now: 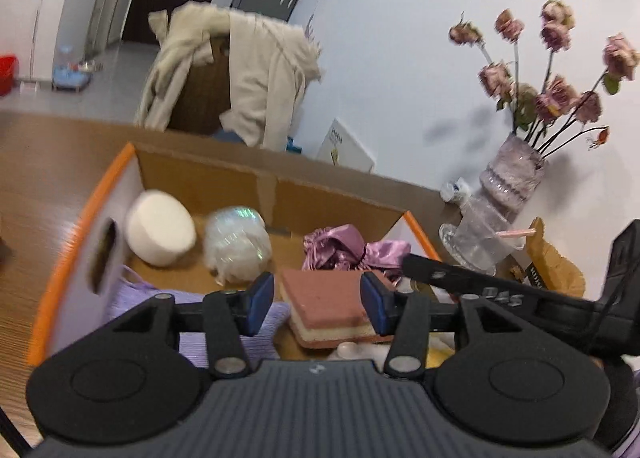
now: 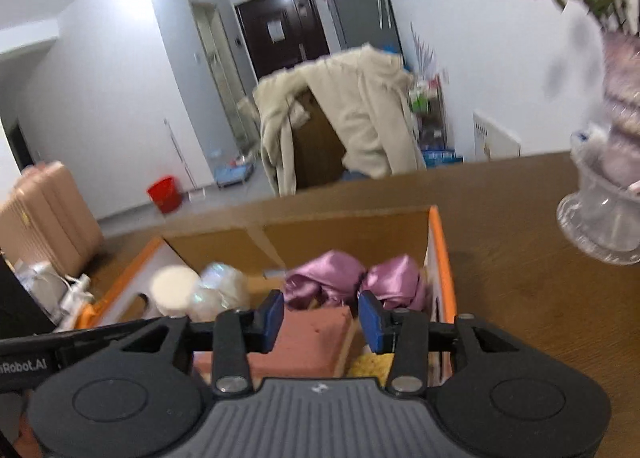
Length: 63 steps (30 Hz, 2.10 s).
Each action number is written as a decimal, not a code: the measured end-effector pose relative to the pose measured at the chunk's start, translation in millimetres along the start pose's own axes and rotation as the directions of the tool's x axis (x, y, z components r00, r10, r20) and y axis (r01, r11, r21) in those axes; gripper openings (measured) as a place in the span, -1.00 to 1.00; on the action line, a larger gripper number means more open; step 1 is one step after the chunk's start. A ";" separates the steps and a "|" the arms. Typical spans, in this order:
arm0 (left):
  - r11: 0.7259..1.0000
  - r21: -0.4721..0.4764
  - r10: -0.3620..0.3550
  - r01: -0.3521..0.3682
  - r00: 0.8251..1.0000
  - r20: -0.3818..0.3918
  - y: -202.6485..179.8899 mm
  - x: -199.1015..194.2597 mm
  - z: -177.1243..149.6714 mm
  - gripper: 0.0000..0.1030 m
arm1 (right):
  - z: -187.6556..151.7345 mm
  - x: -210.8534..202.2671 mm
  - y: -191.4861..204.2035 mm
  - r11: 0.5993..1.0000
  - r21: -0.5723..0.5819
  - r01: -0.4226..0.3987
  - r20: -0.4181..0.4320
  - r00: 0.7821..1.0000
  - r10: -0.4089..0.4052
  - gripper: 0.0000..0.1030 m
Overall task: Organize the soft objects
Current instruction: 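Carry the sponge block into the box with both grippers and open them, then grasp the light blue fluffy ball with both grippers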
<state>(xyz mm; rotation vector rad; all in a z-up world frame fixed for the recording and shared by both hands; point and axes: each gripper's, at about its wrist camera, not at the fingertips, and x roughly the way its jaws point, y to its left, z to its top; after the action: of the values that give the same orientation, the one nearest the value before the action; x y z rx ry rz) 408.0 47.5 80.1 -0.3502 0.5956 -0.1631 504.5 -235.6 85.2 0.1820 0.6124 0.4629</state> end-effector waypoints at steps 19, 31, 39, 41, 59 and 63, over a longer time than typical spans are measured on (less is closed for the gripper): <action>0.991 0.114 0.057 -0.066 0.995 0.083 34.2 -211.9 -170.1 0.59 | -174.2 -218.6 99.9 0.991 -0.127 -0.051 0.144 0.987 0.069 0.21; 0.979 0.201 0.023 -0.043 0.995 0.098 47.3 -211.1 -156.5 0.61 | -217.5 -225.3 136.2 0.985 -0.171 0.004 0.141 0.990 0.020 0.27; 0.945 0.324 -0.010 -0.031 0.992 0.123 64.4 -154.5 -97.5 0.67 | -197.8 -183.9 153.5 0.986 -0.164 0.037 0.164 0.986 -0.009 0.39; 0.960 0.280 -0.014 -0.012 0.996 0.093 81.5 -129.5 -86.7 0.64 | -190.8 -163.1 159.1 0.986 -0.164 0.040 0.144 0.989 -0.017 0.38; 0.959 -0.122 -0.264 0.256 0.963 -0.054 151.2 -55.6 -86.8 -0.05 | -157.8 -34.9 167.2 0.995 -0.052 -0.080 -0.016 0.997 0.079 -0.47; 0.960 -0.092 -0.269 0.266 0.963 -0.021 137.2 -80.0 -77.6 -0.09 | -154.2 -55.6 168.2 0.992 -0.040 -0.116 0.021 0.993 0.117 -0.50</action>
<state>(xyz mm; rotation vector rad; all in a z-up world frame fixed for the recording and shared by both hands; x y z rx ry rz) 304.8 173.5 11.3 -0.5145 0.5879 -0.4041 312.2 -108.7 39.4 0.1868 0.5711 0.5841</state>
